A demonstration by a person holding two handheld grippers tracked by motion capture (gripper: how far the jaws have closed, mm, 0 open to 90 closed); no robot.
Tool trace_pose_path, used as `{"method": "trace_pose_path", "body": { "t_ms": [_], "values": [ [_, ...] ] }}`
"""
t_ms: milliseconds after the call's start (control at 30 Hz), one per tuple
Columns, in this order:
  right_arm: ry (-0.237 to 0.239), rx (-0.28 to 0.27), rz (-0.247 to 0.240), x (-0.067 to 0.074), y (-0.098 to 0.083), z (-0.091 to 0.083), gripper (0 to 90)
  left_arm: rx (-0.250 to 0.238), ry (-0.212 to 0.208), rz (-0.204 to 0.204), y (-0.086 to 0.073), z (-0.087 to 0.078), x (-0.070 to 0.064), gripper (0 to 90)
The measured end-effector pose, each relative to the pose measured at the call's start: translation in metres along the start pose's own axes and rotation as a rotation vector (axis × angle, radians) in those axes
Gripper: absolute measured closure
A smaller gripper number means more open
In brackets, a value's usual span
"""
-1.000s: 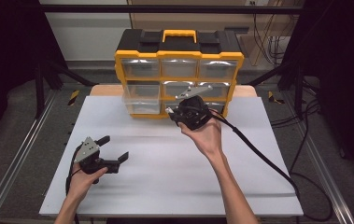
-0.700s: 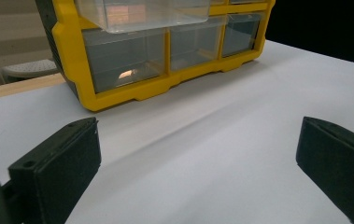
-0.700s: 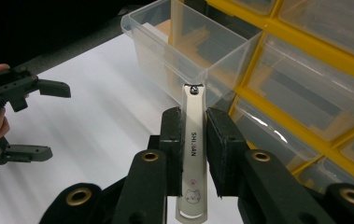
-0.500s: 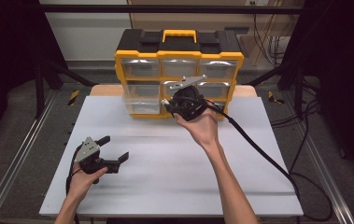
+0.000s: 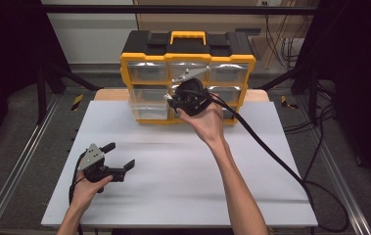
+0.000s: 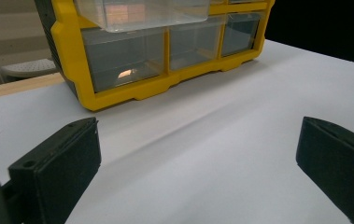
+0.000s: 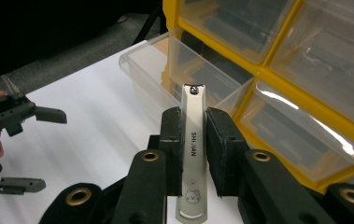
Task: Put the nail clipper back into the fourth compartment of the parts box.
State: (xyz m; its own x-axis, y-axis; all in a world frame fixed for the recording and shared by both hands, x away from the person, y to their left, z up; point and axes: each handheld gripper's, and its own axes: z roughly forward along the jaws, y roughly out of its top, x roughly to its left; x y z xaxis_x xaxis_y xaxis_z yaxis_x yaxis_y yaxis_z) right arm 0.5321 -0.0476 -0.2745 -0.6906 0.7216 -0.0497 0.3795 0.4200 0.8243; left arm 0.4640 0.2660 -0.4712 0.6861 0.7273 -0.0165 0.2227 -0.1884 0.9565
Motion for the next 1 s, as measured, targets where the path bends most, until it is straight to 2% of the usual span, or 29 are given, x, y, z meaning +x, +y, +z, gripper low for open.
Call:
{"method": "trace_pose_path", "body": {
  "t_ms": [600,1000],
  "values": [
    [0.017,-0.016,-0.012,-0.005,0.025,0.023,77.2,0.002,-0.003,0.004,0.0,0.001,-0.001,0.0],
    [0.027,-0.006,-0.03,-0.007,0.035,0.048,77.2,0.0,-0.001,0.001,0.0,0.0,0.001,0.0]
  ]
}}
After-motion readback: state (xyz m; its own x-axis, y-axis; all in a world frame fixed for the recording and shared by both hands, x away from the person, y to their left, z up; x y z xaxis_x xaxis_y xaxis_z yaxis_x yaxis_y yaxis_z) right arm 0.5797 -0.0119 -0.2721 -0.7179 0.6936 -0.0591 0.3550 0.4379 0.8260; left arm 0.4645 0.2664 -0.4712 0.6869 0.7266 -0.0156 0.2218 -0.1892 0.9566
